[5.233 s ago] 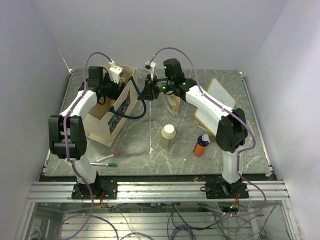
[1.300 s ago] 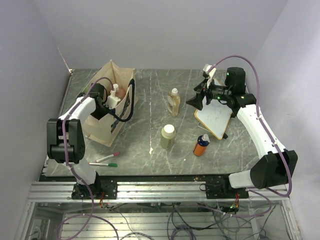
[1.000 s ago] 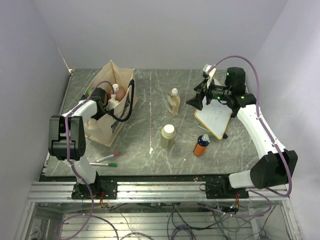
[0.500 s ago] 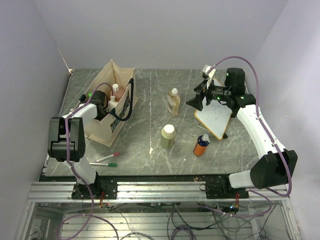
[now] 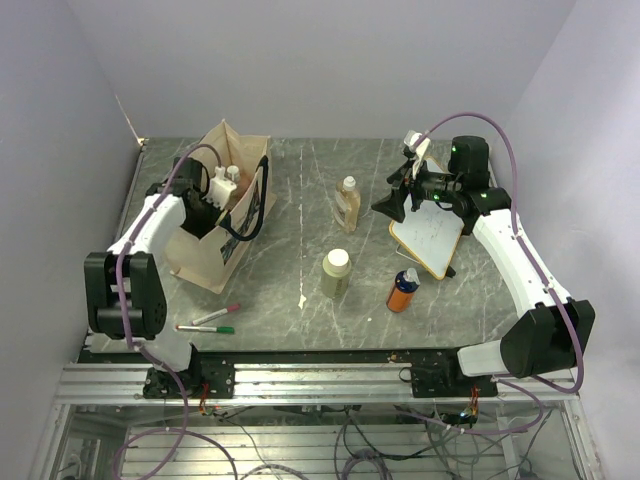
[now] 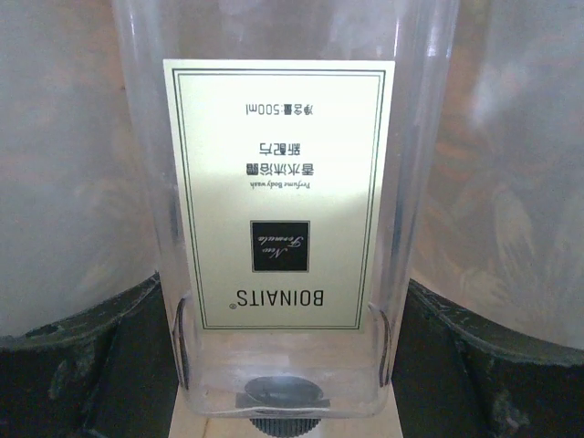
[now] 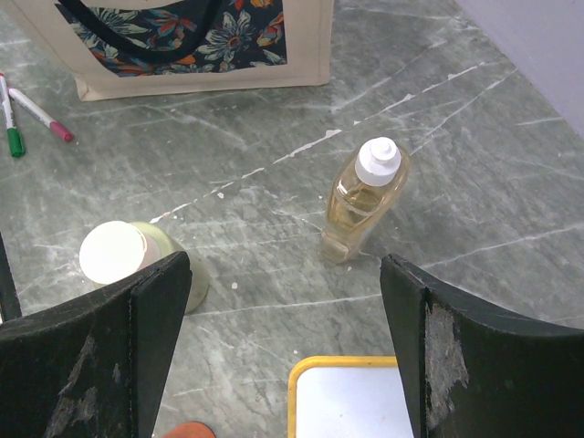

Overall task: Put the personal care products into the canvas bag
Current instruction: Pick up the care product from the canvas bag.

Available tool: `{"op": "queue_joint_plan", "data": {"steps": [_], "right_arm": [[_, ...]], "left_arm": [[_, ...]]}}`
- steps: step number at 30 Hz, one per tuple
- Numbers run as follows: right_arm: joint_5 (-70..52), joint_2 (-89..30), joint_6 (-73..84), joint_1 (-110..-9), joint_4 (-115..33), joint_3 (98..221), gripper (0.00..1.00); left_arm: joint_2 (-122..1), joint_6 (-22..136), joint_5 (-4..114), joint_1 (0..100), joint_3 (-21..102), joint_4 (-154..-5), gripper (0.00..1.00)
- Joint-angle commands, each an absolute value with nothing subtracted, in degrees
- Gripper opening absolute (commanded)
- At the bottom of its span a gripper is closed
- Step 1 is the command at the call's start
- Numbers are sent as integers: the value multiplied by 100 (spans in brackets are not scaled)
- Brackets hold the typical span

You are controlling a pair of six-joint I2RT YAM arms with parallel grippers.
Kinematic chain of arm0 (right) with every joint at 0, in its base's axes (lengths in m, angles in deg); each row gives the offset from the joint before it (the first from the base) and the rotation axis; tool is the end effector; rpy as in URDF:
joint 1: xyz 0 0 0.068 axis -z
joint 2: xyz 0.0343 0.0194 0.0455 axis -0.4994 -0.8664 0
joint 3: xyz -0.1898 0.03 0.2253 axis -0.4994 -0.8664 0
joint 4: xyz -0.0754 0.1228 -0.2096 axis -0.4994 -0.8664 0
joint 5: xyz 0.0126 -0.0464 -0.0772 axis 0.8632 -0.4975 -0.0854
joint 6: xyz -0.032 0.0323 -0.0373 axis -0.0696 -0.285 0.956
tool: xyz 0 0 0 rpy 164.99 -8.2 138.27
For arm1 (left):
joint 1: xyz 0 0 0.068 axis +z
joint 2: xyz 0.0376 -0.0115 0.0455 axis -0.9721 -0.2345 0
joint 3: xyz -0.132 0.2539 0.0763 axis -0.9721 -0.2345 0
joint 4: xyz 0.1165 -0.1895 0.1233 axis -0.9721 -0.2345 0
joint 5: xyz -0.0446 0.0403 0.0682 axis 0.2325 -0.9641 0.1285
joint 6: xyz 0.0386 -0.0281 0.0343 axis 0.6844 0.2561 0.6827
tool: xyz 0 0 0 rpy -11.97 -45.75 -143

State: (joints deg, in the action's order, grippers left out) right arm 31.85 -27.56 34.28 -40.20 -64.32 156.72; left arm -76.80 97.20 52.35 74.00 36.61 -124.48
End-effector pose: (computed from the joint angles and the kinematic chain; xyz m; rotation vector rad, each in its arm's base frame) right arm 0.2860 0.0839 0.3791 -1.0113 1.7064 0.7399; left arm 0.3165 -0.0178 0.2516 0.7615 2.6246 -0.0110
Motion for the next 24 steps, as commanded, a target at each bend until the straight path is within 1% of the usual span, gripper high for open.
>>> {"op": "queue_joint_plan", "data": {"steps": [1,8,24], "right_arm": [[3168,-2772,3499,-4051,-6414,15760,85],[3146,-2766,3474,-4072,-6432,15791,85],[3093,-2711,3453,-4070,-6457,15787,85]], "left_arm": [[-7175,9850,5523,7415,4282,-12407,7],[-6983,9830,5637,7409,4775,-12379,7],[-7036,9444,5758,7411,5689,-12178,7]]}}
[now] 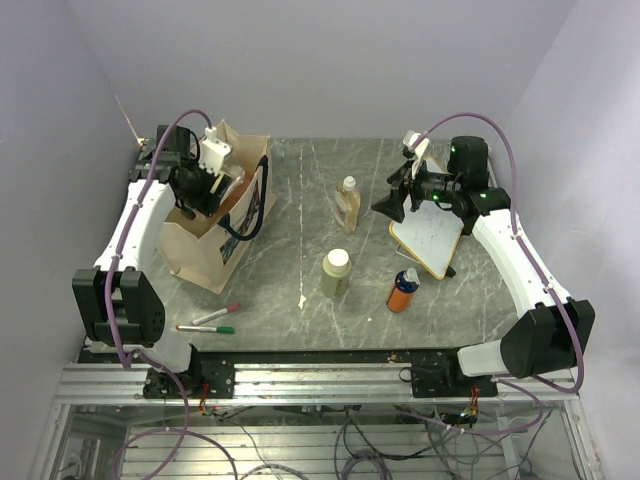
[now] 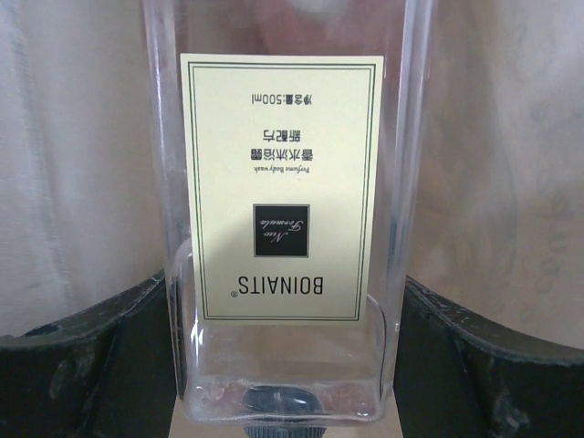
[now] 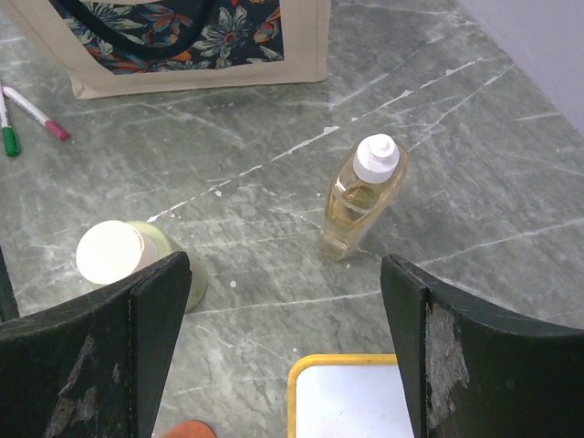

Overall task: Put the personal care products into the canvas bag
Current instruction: Pick up the care product from the canvas bag, then adjust the care product.

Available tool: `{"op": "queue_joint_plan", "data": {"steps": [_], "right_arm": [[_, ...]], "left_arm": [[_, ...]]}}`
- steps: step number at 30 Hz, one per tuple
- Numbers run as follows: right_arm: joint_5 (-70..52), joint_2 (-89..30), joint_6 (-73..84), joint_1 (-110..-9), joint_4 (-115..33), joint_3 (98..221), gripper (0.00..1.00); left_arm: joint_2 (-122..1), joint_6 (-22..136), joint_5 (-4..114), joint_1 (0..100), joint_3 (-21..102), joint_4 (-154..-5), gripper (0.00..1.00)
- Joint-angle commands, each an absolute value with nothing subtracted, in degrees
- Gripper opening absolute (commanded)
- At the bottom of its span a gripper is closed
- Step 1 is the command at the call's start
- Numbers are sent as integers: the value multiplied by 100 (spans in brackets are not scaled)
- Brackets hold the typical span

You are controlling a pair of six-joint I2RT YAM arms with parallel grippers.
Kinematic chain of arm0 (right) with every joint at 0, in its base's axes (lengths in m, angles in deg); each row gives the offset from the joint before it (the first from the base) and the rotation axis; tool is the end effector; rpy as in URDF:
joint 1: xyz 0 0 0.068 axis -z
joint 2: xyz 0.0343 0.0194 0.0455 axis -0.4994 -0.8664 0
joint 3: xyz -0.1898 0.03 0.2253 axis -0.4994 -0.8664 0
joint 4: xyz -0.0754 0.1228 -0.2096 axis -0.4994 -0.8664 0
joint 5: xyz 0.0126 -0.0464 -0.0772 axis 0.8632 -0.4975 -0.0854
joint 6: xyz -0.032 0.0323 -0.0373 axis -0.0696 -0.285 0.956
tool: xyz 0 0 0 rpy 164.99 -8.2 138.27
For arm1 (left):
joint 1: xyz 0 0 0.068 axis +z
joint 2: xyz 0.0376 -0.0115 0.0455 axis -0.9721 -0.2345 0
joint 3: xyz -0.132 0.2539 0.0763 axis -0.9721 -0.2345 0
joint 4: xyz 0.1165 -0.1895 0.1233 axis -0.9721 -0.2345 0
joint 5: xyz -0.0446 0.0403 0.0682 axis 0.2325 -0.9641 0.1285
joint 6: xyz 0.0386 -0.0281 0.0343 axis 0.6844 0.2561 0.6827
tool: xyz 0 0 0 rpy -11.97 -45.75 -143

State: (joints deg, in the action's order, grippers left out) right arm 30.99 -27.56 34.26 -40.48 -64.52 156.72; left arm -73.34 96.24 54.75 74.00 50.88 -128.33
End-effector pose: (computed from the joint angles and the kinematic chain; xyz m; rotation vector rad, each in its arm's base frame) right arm 0.2859 0.0850 0.3786 -1.0086 1.7158 0.7299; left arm 0.3248 -0.0200 0.3413 0.7060 2.3867 0.0055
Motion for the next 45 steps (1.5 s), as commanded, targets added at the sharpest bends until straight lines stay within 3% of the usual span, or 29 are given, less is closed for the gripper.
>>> {"op": "queue_joint_plan", "data": {"steps": [1,24,38,45], "right_arm": [[3093,-2711,3451,-4075,-6452,15786,85],[3030,-3121,3665,-4524,-6579,16331,86],[2942,-4188,3798,-5442,-6586,17917,86],[3014,-4019,4225,-5435,-6775,17671,91]], "left_arm": [[-7046,9398,5768,7410,5743,-12176,7],[-6877,9062,6171,7359,6706,-12517,7],[-6534,9228,5992,5814,7586,-13114,7],[-6566,9487,6447,4983,7493,-13288,7]]}}
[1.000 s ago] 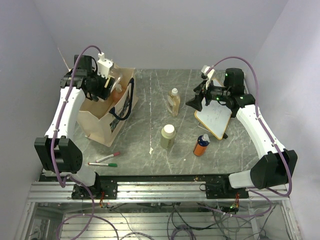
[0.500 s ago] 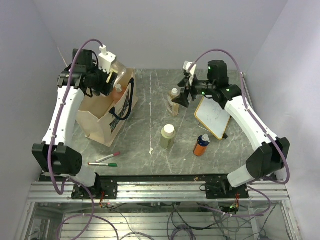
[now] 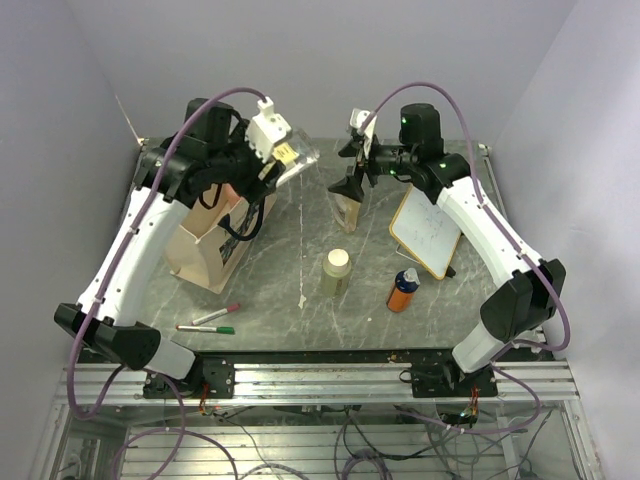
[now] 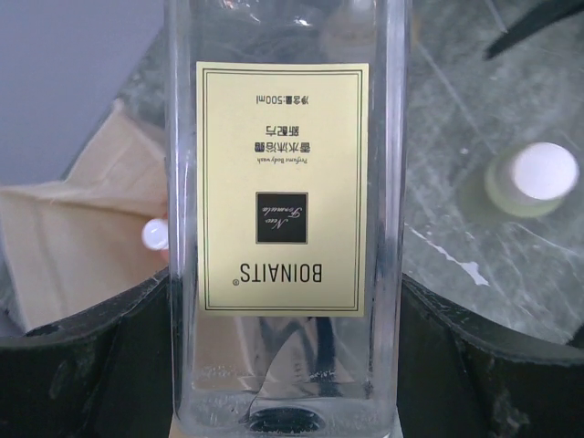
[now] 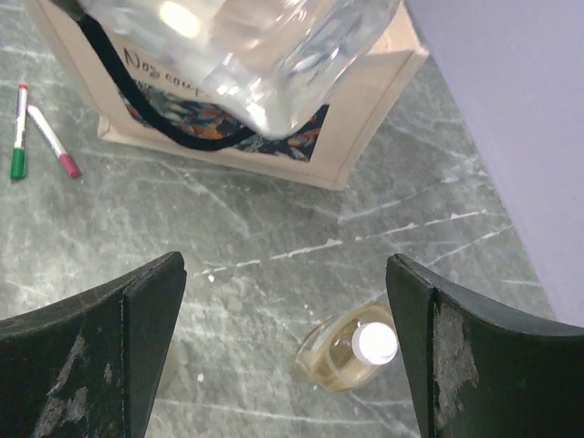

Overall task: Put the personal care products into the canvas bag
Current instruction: Adjust the care product.

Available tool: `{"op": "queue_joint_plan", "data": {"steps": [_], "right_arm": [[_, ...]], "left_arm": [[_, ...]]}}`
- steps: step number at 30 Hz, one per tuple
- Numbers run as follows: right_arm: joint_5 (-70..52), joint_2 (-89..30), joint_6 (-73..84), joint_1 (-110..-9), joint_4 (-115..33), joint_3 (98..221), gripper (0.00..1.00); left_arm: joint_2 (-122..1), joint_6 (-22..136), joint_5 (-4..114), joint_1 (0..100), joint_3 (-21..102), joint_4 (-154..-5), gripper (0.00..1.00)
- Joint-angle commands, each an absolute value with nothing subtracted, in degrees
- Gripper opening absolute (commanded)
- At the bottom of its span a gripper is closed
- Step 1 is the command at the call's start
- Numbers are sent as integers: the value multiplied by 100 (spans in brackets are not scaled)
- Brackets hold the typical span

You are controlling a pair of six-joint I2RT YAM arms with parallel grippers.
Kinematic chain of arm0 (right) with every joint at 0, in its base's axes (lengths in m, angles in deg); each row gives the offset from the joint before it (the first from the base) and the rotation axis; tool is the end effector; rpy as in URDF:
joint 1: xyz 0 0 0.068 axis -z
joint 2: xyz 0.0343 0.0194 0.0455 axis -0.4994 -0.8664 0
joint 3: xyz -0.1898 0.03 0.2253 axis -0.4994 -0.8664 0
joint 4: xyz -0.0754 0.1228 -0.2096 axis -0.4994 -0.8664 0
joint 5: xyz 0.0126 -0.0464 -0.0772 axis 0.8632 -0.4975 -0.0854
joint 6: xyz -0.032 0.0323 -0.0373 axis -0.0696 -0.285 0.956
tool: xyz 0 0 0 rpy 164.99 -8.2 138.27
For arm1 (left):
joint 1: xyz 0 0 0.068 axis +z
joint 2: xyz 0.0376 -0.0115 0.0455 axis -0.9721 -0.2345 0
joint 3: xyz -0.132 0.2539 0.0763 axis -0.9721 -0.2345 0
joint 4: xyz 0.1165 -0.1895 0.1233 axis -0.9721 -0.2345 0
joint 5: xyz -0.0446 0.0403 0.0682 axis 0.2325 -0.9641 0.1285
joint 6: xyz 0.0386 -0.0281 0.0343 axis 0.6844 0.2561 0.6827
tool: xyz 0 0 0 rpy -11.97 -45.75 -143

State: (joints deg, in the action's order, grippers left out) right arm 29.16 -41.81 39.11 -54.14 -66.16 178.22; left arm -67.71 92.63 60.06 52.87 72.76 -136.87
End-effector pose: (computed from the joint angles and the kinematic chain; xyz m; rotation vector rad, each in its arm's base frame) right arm 0.3225 0.1781 0.4222 -1.2628 1.4718 0.7562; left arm 0.2529 -0.1213 0.4756 0.9975 1.9197 -0.2507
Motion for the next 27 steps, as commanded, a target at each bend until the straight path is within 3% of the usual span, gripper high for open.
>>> {"op": "queue_joint_plan", "data": {"steps": [1,6,15,27], "right_arm": [[3025,-3961,4252,-5433,-6779,17577,92],[3222,-3757,4540,-5439,-7023,17268,100],[3867,-3536,4846,-5446,-7373,17088,100],[3819,-3574,5163,-5790,-7635,17054,99]], "left_arm": [[-6567,9583,6512,4898,7440,-13305,7],[-6532,9990,6856,4555,7140,-13381,7],[-6678,10355,6862,4181,7001,-13679,7],[-6962,10478,6894,3873,7198,-14027,7]]}}
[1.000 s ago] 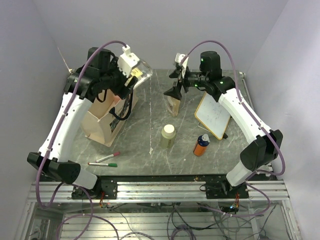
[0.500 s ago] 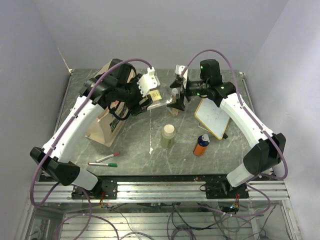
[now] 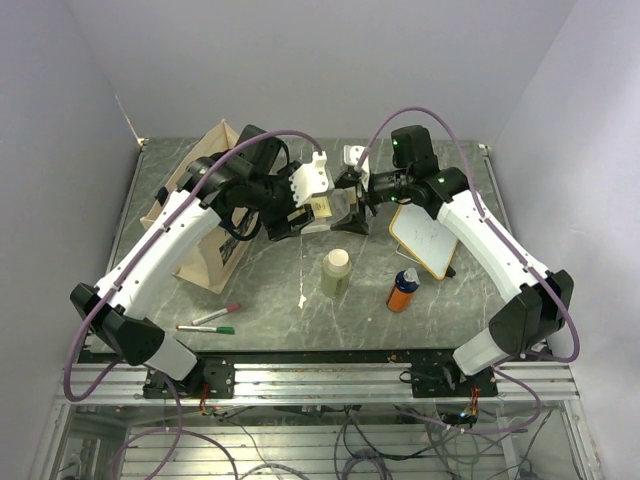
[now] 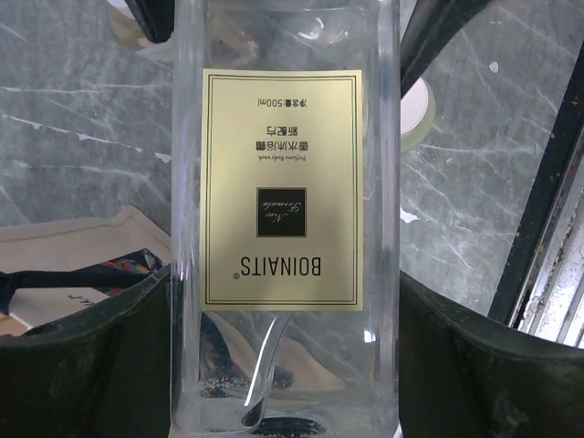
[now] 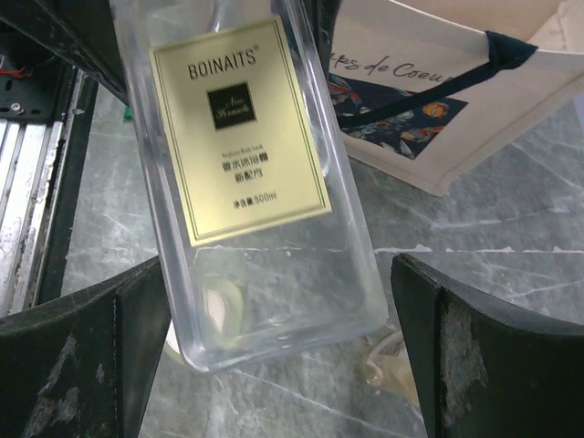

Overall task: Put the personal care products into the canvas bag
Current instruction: Adjust the care product.

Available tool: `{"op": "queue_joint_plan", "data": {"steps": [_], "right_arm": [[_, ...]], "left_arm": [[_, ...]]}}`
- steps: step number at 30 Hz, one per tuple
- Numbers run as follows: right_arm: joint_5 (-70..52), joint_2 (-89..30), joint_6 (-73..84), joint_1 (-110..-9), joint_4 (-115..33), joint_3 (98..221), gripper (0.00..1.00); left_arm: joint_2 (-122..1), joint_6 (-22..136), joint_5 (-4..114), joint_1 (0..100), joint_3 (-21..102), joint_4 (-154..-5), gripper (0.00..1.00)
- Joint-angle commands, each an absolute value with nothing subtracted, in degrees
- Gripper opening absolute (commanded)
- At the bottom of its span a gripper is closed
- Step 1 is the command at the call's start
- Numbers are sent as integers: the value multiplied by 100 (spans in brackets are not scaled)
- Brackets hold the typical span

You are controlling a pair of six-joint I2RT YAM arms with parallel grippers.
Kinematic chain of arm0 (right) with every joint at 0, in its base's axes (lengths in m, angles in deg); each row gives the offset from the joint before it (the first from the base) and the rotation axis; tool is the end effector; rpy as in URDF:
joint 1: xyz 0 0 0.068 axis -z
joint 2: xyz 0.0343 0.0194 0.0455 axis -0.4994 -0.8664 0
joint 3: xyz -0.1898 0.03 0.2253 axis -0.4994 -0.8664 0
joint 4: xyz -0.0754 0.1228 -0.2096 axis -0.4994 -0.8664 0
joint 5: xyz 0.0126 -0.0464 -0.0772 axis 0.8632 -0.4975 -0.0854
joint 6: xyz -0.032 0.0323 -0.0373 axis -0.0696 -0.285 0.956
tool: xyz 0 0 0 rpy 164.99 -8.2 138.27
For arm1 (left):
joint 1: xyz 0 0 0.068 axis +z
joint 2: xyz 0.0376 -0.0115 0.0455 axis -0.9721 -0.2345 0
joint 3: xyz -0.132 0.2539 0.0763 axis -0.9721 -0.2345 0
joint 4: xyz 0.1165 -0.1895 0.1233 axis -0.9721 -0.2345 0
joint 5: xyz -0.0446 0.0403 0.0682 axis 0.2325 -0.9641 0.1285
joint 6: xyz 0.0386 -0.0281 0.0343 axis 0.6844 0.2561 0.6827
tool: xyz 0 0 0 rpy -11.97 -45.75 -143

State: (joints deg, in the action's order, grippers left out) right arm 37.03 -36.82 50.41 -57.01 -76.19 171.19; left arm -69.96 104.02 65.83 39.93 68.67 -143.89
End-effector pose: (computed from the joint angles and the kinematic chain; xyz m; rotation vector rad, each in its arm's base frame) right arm 0.2779 0.1803 0.3980 -1.4930 1.4013 0.8962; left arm 0.2227 -0.1824 0.4345 1.5254 1.8310 -0.4126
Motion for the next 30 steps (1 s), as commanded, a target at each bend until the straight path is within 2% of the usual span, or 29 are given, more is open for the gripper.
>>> {"op": "queue_joint_plan", "data": {"steps": [1,6,13,15,18,21,23,25,26,29,30], "right_arm": [[3836,-3566,5150,-5791,-7606,17000,97],[3854,-3483,5076,-5930,-7370,16650,92],[3946,-3457,4889,-5934,-7137,16499,94],[3991,-3470,4825,-5941,-7076,16485,89],[4030,-3474,4712,-5948,-6966,16465,74],[4101,-3468,4616,-5940,-6849,16435,50],[4130,-3441,4534,-5931,-6784,16415,26],[4224,-3409,4415,-5888,-6670,16385,4],[4307,-3387,4270,-5859,-6579,16358,0],[4615,-3316,3832,-5642,-6261,16276,0],[4727,-3282,3615,-5521,-6087,16228,0]], "left_arm": [[-6970,10461,6919,3858,7201,-14029,7],[-6955,10391,7109,3838,7192,-14035,7],[-6940,10352,7261,3830,7138,-14029,7],[-6919,10331,7312,3830,7080,-13996,7],[-6898,10325,7385,3830,7013,-13987,7],[-6860,10308,7466,3832,6955,-13929,7],[-6809,10314,7539,3830,6932,-13867,8],[-6775,10328,7655,3834,6941,-13812,17],[-6759,10333,7704,3830,6967,-13799,23],[-6727,10346,7818,3835,7132,-13743,37],[-6701,10328,7800,3837,7159,-13690,48]]}}
